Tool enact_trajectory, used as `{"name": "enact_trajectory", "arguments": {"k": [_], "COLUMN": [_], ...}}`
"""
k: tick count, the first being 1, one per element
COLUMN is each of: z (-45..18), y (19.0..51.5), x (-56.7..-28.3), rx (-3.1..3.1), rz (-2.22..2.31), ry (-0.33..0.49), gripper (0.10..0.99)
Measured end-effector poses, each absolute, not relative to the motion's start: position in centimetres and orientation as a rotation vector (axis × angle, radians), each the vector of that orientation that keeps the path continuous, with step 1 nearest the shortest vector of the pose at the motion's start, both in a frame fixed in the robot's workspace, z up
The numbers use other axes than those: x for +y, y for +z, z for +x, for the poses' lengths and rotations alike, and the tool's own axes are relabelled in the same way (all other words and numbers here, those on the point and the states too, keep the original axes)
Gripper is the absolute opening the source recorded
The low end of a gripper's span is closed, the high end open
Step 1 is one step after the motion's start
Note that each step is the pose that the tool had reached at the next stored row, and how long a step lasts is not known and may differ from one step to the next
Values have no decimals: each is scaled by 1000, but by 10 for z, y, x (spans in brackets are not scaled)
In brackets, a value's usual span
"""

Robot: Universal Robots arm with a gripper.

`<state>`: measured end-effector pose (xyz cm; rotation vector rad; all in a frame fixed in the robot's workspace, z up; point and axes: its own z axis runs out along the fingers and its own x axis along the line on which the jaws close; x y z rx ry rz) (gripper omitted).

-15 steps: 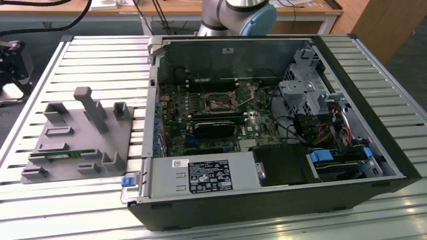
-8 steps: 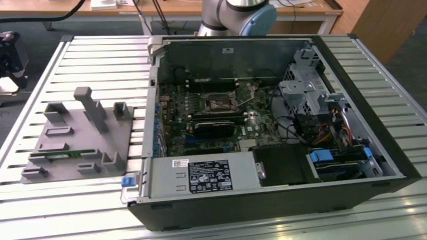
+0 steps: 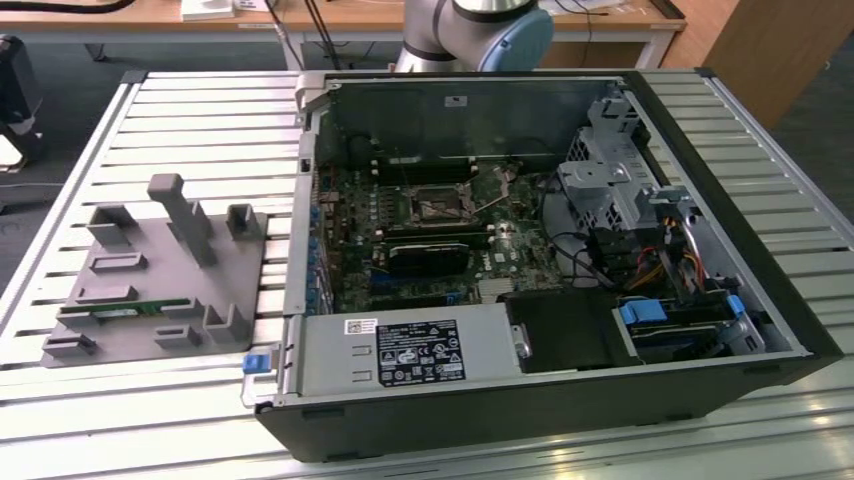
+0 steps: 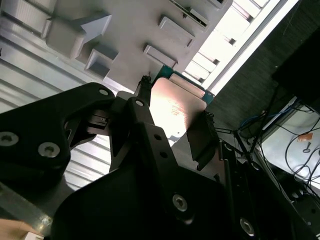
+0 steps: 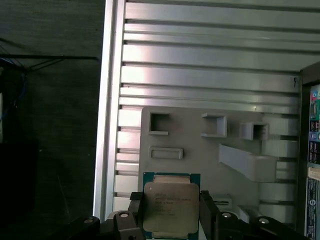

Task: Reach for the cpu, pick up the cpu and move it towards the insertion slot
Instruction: 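Pick up the cpu and move it towards the insertion slot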

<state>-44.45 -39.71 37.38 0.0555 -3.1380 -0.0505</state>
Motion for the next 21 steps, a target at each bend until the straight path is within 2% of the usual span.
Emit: {"name": "enact_trajectory", "arguments": {"k": [15, 21], "z": [-444, -435], "y": [414, 417], "x": [-395, -394], "rx": [-3138, -3138], "rz": [56, 54], "ry": [-49, -49], "gripper": [541, 541]}}
